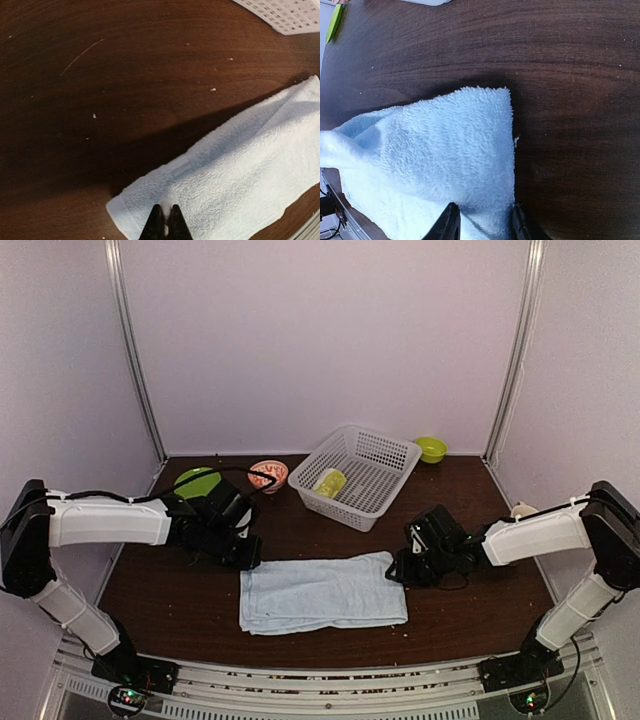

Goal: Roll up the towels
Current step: Smooth out the towel at the center of the board.

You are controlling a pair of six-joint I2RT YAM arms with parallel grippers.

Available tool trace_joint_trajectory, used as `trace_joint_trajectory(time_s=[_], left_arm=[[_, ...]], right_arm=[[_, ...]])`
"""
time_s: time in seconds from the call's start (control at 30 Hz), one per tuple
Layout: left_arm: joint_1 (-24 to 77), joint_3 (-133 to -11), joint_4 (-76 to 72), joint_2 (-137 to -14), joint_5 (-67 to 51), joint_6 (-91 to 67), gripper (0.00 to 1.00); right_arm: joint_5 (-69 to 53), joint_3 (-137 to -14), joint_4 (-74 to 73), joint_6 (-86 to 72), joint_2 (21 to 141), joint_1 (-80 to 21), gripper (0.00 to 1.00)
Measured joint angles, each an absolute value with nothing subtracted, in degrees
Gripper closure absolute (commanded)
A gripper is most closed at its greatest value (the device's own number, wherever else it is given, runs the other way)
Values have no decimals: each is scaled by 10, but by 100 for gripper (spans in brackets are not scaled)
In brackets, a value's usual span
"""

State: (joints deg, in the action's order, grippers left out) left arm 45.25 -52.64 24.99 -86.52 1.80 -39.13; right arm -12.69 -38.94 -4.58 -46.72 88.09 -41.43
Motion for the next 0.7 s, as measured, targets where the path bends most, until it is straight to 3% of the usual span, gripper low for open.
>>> trace_joint_trajectory(time_s=[0.17,0.3,0.37,0.5,0.6,0.7], left_arm=[[441,-522,249,-867,54,-432,100],[440,-524,251,-884,78,-452,99],[439,-529,257,-895,90,-458,79],[438,-540,275,-900,105,-460,49],[437,-552,291,-896,107,-455,41],[441,-554,319,-869,103,-453,40]], right_arm=[[-126,-389,-46,-467,881,-414,63],[-126,-387,-47,-466,881,-414,54],[-126,-387,-50,-465,881,-414,50],[-126,-387,-61,-463,875,-415,45],[-123,-387,-78,-458,858,-419,44],[-114,-390,-100,-451,834,-428,45]])
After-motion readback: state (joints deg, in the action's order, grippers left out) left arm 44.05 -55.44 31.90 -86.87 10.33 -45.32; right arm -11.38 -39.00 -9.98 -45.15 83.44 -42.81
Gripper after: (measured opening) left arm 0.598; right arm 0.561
